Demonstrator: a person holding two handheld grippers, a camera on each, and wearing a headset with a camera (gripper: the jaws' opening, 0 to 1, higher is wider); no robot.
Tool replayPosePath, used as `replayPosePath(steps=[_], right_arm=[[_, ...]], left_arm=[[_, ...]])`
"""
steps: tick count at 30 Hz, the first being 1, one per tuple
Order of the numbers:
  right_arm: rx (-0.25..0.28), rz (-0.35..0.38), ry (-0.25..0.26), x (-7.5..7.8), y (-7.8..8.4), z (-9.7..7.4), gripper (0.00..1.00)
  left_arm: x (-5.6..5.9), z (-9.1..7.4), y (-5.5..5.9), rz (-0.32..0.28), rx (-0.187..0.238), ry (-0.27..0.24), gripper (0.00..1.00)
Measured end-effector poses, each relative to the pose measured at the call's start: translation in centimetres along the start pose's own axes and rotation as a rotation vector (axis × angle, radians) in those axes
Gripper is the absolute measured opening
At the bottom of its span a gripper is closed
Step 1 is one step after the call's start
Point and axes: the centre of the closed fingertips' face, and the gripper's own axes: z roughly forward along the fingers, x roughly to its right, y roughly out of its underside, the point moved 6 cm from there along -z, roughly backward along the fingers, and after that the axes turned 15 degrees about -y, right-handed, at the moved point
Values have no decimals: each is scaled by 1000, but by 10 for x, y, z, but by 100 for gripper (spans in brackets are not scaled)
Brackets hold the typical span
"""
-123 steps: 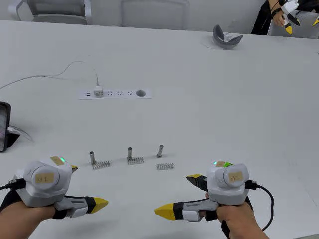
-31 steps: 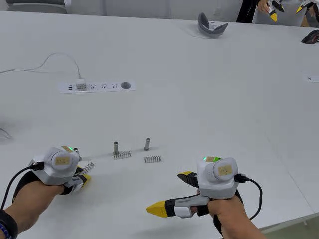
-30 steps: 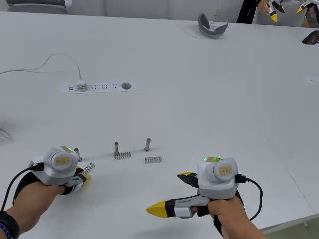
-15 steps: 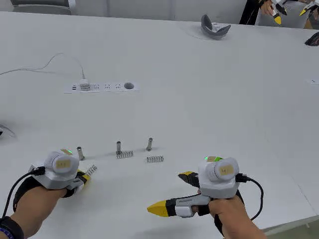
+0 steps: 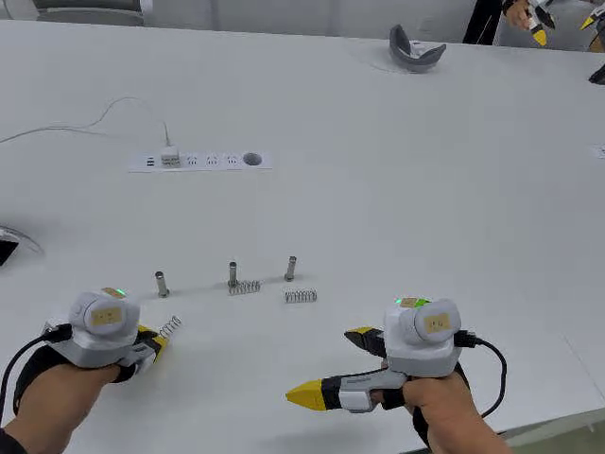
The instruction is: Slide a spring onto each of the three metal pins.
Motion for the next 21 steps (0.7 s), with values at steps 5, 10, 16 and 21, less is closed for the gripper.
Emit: replayPosePath(steps=[5,10,16,21], right_arm=[[5,-1,-4,-2,-1,1,94],[7,-3,-10,-3,-3,2,94],[11,-9,-24,-5,-8,5,94],[11,-14,-38,-7,-10,8,94]], left_arm=[[-1,-7,3,-9,14,-1,10],[-3,-19,2,-15,30,-1,10],[-8,-36,-1,-2,70,-30,10],[-12,-51,-2,-26,87,-36,10]])
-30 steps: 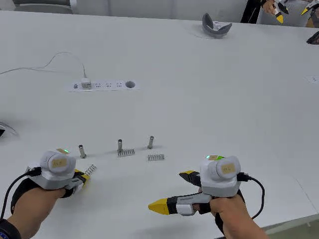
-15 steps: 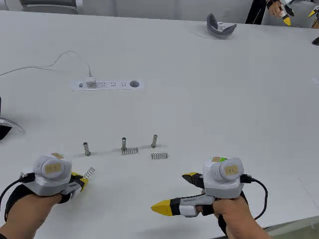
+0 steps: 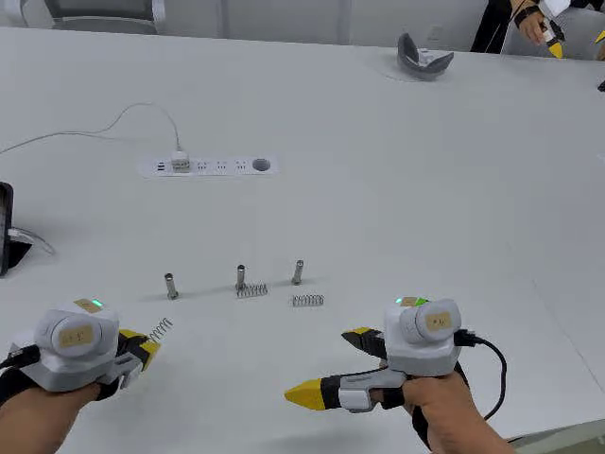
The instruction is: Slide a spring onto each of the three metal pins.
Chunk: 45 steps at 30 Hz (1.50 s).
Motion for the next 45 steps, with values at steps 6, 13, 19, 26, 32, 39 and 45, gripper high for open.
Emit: replayPosePath(steps=[6,13,19,26,32,39,45], right_arm=[[-5,0,-13,-2,1,3,93],[-9,-3,-34,-5,-1,10,92],[11,-8,-68,-8,-10,17,88],[57,-6,-100,-8,-28,23,82],[86,10,-135,-12,-38,28,77],[105,33,-179,-15,-44,36,70],[123,53,-231,-23,-48,41,61]], left_arm=[[-5,-9,-1,-12,19,-3,10],[3,-18,-10,0,45,16,10],[9,-15,-18,19,66,42,10],[23,-13,-30,57,90,77,10],[35,-16,-36,84,104,108,10],[57,-21,-39,110,113,173,10],[76,-26,-46,138,131,219,10]])
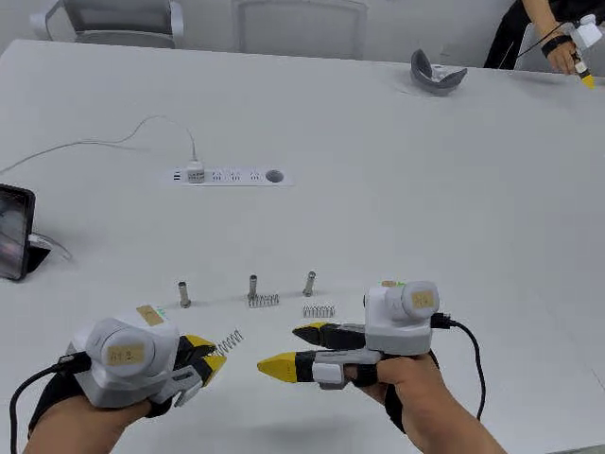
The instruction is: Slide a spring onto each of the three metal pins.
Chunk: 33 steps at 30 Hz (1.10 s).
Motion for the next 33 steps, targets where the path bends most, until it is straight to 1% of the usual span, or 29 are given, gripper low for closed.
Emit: replayPosePath(steps=[4,8,14,16,19,25,29,33], right_arm=[[10,17,-25,-1,-1,3,55],[17,32,-57,-6,-1,7,47],[24,43,-100,-11,2,11,32],[26,49,-108,-13,2,12,30],[27,53,-107,-13,3,12,27],[34,65,-115,-14,3,9,19],[43,68,-118,-14,2,8,15],[53,67,-128,-15,1,8,13]], left_arm=[[10,0,-3,16,0,28,10],[20,-2,-9,44,14,56,10],[30,-3,-17,62,28,79,10],[32,-4,-19,72,34,86,10],[34,-4,-20,98,37,90,10],[35,-4,-17,102,35,104,10],[37,-4,-17,124,34,107,10],[36,-3,-18,127,32,111,9]])
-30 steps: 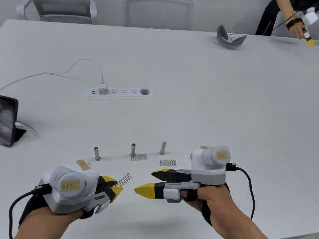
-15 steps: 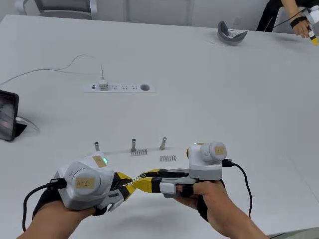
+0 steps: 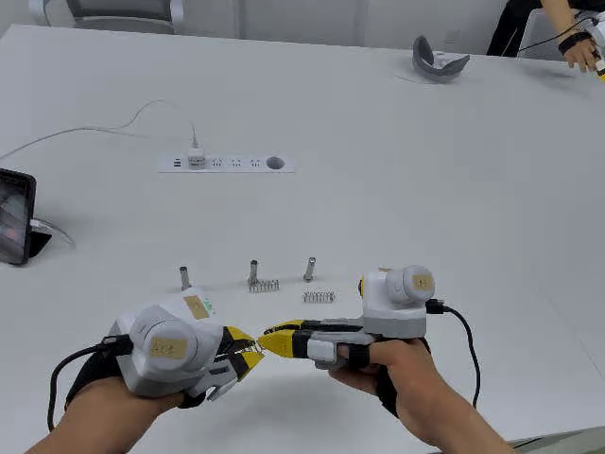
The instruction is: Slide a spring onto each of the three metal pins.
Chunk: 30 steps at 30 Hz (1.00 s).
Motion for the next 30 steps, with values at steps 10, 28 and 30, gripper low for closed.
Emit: replayPosePath(steps=[10,28,30], right_arm=[[-43,-57,5,-5,-14,-4,12],[-447,-366,-38,-28,-67,-14,12],[-507,-398,-48,-32,-69,-13,12]], left_arm=[[-6,5,-9,-12,21,44,9],[-14,4,-52,4,150,163,9],[-13,2,-55,19,154,167,9]])
